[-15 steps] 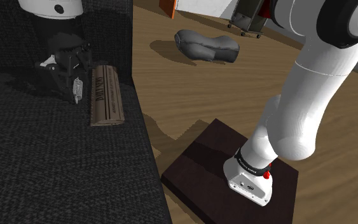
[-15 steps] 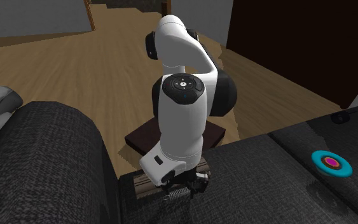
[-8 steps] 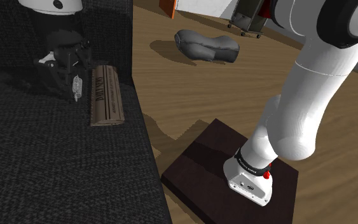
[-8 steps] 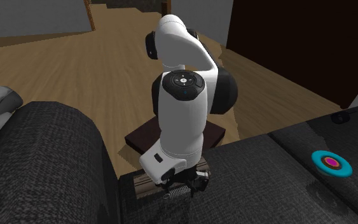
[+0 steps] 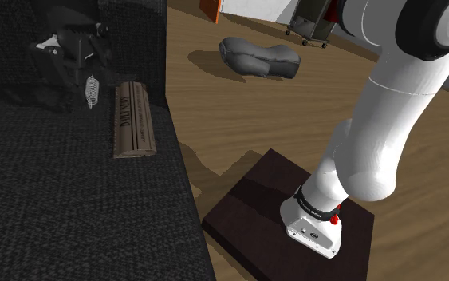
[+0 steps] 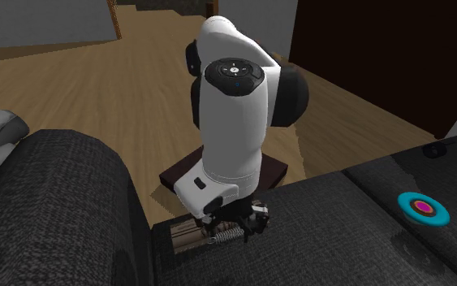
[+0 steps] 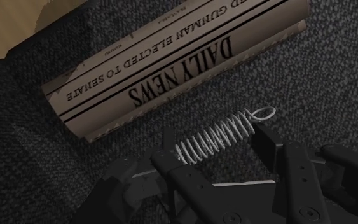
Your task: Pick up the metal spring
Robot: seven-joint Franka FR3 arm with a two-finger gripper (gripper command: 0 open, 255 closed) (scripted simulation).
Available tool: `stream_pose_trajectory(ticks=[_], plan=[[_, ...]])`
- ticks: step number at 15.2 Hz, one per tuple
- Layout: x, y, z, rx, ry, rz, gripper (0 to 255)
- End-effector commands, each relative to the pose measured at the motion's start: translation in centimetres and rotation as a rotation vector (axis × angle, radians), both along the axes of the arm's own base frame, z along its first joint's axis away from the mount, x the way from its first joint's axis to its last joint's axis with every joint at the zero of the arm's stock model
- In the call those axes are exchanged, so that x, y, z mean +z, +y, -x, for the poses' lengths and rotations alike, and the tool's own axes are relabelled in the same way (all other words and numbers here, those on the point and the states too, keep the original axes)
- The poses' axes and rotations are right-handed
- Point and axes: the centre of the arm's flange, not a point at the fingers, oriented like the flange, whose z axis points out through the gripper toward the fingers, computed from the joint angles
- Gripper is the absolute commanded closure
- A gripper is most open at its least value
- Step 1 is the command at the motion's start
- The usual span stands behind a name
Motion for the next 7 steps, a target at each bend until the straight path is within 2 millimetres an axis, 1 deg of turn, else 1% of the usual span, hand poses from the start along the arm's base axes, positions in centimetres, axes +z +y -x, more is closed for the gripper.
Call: stream_pose_trajectory(ticks=[1, 5, 7], plan=[[1.1, 0.0, 0.0, 0.0, 0.0, 0.0, 255], [3.2, 0.0, 0.0, 0.0, 0.0, 0.0, 255], [3.3, 0.0, 0.0, 0.0, 0.0, 0.0, 255]])
